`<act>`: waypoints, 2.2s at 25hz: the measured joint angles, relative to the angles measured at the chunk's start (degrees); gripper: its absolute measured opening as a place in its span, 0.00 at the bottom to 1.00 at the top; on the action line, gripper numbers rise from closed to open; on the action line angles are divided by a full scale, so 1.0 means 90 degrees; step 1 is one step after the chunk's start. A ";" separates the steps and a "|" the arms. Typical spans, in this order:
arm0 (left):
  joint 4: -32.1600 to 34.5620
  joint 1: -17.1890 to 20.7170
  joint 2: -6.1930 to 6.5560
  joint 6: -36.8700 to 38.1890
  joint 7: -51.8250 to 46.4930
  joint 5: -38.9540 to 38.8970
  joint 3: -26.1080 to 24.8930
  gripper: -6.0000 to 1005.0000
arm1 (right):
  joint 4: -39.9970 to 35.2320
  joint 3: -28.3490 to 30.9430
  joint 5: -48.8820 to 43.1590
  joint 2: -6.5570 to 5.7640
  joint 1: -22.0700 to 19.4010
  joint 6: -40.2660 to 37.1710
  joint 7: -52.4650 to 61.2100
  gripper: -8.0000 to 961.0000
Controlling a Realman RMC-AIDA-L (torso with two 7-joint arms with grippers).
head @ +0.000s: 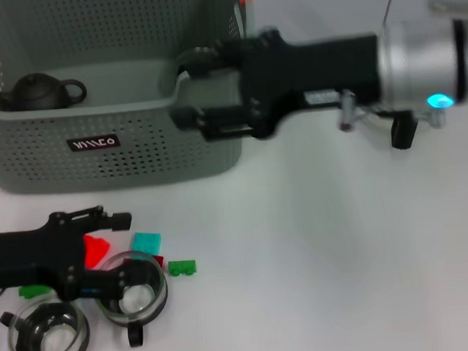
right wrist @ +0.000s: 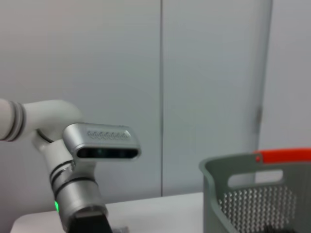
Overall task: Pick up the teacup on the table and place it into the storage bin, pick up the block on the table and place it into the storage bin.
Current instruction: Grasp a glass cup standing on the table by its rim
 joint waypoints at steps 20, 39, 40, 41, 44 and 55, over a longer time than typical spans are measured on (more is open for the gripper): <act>0.3742 0.0009 -0.0376 0.1588 -0.1890 0.2631 0.1072 0.78 | 0.1961 0.0230 -0.1195 0.0024 0.0683 -0.0997 -0.0670 0.97; 0.4904 0.0207 -0.1100 0.1633 -0.2644 0.3891 0.1828 0.78 | 0.2161 0.0298 -0.1184 0.0028 0.0845 -0.0343 -0.0633 0.97; 0.4886 0.0225 -0.1102 0.1618 -0.2666 0.3878 0.1877 0.77 | 0.2168 0.0297 -0.1184 0.0028 0.0861 -0.0335 -0.0635 0.97; 0.4855 0.0237 -0.1104 0.1594 -0.2690 0.3873 0.1922 0.77 | 0.2173 0.0298 -0.1184 0.0028 0.0873 -0.0319 -0.0637 0.97; 0.4685 0.0245 -0.1108 0.1460 -0.2771 0.3897 0.2044 0.77 | 0.2178 0.0297 -0.1184 0.0028 0.0885 -0.0313 -0.0654 0.97; 0.4248 0.0165 -0.1052 0.1289 -0.2774 0.3925 0.2065 0.77 | 0.2179 0.0307 -0.1185 0.0028 0.0904 -0.0141 -0.0719 0.97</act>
